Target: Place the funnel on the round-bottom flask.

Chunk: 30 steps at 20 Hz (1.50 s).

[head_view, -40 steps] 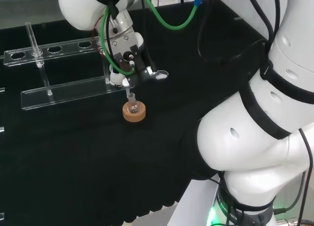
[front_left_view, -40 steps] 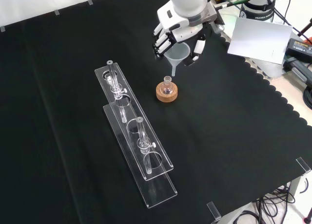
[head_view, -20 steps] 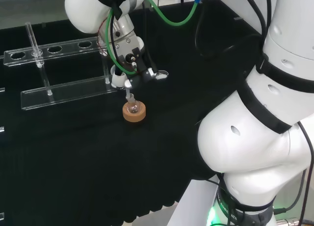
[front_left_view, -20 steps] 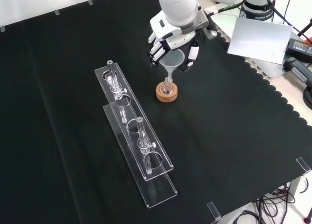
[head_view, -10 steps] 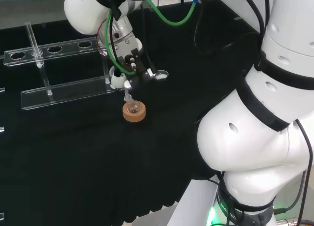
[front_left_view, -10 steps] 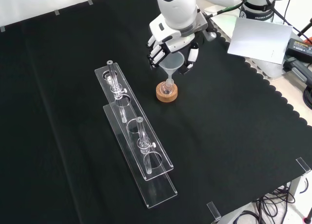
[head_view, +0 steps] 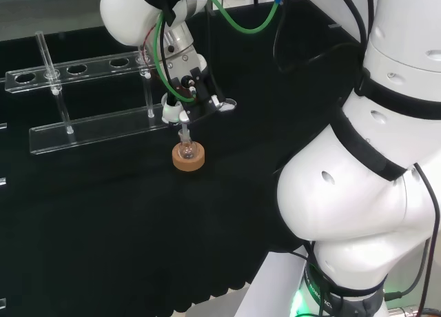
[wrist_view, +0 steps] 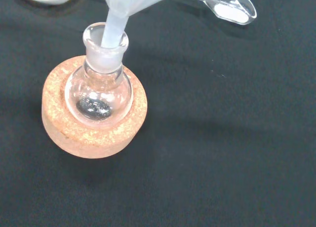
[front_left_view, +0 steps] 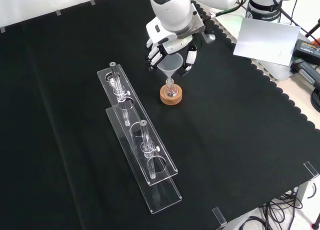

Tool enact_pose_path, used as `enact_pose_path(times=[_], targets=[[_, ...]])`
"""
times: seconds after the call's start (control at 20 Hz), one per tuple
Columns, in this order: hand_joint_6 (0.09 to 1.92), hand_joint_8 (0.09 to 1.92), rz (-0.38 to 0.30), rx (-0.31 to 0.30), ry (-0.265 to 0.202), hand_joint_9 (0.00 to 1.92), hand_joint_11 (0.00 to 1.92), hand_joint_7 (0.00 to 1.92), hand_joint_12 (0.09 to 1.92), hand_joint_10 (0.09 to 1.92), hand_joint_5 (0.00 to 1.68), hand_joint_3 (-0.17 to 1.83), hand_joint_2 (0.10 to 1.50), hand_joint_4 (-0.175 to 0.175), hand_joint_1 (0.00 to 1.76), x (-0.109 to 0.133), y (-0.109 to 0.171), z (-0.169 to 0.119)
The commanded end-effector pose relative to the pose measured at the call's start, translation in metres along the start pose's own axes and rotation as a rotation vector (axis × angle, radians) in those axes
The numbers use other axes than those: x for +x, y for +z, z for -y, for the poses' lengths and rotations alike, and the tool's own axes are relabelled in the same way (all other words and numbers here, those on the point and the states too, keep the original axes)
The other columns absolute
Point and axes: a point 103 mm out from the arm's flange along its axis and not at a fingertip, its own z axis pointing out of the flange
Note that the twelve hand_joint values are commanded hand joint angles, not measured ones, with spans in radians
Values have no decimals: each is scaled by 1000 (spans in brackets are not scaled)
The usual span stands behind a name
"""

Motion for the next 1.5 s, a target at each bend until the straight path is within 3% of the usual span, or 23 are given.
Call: enact_pose_path(times=[0.05, 0.2, 0.5, 0.75, 1.0, 1.25, 1.5], targets=[[780, 689, -22, 6, -3, 986, 702, 713, 1256, 441, 764, 651, 850, -2, 842, -19, 8, -9], [780, 689, 2, 12, 7, 986, 702, 713, 1256, 442, 764, 651, 850, -2, 842, -15, 8, -9], [779, 689, -25, 18, -5, 985, 701, 713, 1256, 442, 764, 651, 849, -2, 842, -17, 13, -8], [779, 689, 36, 19, -19, 984, 701, 711, 1256, 441, 762, 651, 847, -2, 842, -12, 8, -6], [778, 688, 57, 12, -24, 983, 701, 708, 1256, 441, 761, 651, 844, -2, 841, -5, 5, -3], [778, 686, 78, 21, 0, 981, 701, 698, 1256, 441, 759, 652, 841, -2, 840, -4, 5, 2], [791, 703, 57, -11, -37, 917, 685, 598, 1258, 446, 708, 652, 835, -7, 843, -3, 4, 5]])
